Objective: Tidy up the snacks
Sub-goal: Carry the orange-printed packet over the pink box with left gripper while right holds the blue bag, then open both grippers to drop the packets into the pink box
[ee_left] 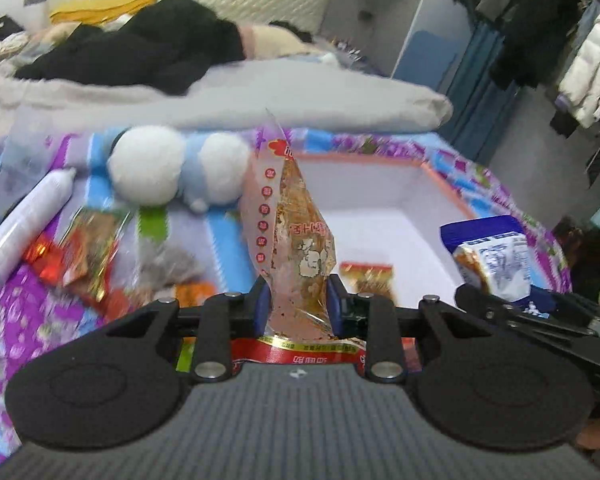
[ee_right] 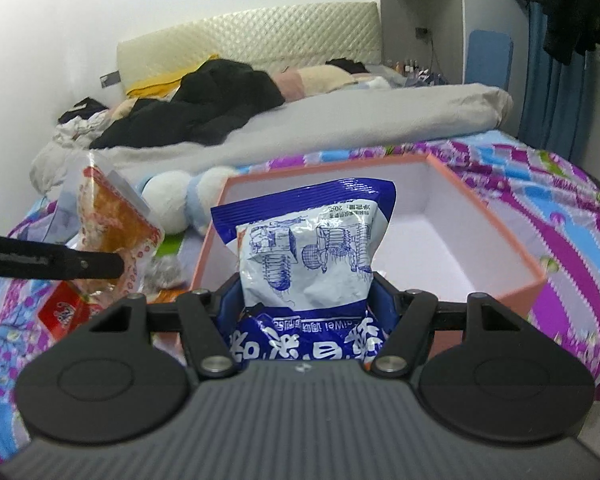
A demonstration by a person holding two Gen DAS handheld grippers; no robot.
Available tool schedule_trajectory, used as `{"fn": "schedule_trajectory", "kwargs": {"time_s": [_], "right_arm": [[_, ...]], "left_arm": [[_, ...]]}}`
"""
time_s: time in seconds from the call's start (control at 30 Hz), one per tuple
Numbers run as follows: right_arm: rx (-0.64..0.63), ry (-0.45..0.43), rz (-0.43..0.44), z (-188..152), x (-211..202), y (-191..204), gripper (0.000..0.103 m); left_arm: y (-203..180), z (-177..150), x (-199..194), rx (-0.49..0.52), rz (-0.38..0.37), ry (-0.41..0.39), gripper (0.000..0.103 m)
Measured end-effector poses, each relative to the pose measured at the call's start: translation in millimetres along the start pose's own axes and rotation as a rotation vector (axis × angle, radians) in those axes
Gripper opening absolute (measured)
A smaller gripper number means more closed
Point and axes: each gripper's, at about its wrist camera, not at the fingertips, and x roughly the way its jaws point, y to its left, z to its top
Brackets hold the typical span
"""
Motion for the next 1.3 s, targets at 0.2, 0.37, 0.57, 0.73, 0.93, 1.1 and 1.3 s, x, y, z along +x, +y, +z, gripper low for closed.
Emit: {"fn": "schedule_trajectory", "kwargs": {"time_s": [0.2,0.37,0.57,0.73,0.93,1.1,1.3], "right_arm": [[0.027,-0.009,-0.022,27.0,22.1,-21.1,0.068],[0.029,0.023,-0.029,42.4,45.1,-32.7,0.068],[0.075,0.114,-0.016,46.9,74.8,-53.4,0.068],[0.082,0.176,-0.01,39.5,94.6,-61.6,0.068],[0.071,0.222,-0.011,31.0,108.1,-61.0,0.07],[0.098,0.222,-0.027,28.9,105.6,-67.5,0.084],[0.118,0.187,-0.048,33.4,87.8,-73.7,0.084]], "left_arm": [[-25.1,33.2,25.9,0.021,-0.052,-0.002,0.034],[-42.0,53.8,65.3,0.027,-0.069,0.04,0.034],[-48.2,63.8,104.0,0.022,-0.053,0.106,0.035],[-45.5,57.3,124.2,0.011,-0.045,0.15,0.035],[-41.2,50.7,125.1,0.002,-0.034,0.157,0.045],[-39.3,52.9,112.6,-0.006,-0.047,0.13,0.071],[-44.2,56.0,82.4,-0.002,-0.07,0.089,0.071]]}}
